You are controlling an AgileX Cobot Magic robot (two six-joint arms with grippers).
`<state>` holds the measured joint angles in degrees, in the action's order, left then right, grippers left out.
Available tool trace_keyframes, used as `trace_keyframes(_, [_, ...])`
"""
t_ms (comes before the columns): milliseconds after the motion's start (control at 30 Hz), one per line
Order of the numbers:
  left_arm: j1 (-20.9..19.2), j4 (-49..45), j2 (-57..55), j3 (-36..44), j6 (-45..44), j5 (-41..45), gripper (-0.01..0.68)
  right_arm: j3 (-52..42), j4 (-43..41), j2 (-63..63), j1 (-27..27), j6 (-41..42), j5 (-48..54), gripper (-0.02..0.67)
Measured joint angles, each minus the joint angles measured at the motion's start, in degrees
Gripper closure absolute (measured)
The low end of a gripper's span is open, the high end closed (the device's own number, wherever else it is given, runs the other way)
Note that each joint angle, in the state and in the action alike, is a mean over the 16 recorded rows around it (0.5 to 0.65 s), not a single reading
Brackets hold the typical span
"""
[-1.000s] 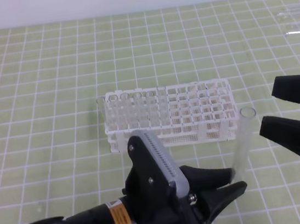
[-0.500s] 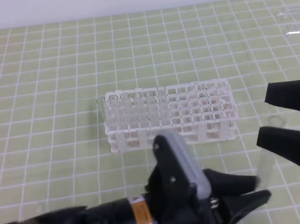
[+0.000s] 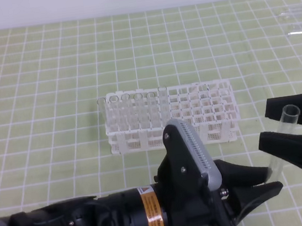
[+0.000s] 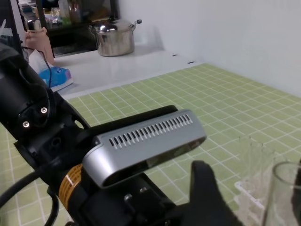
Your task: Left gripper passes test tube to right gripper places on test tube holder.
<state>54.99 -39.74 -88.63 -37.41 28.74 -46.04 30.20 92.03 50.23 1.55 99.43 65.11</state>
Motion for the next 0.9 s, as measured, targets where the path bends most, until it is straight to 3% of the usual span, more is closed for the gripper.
trace_keyframes(500, [0.01, 0.01, 0.11, -0.01, 0.02, 1.61, 0.557, 0.0, -1.19, 0.0, 0.0, 0.15, -1.11, 0.5])
trace_keyframes(700, [0.02, 0.13, 0.11, -0.01, 0.02, 1.79, 0.553, 0.0, -1.66, 0.0, 0.0, 0.28, -1.36, 0.534])
trace_keyframes(900, [0.02, 0.64, 0.14, -0.01, 0.03, 1.64, 0.497, 0.03, -1.79, 0.0, 0.0, 0.33, -1.47, 0.537])
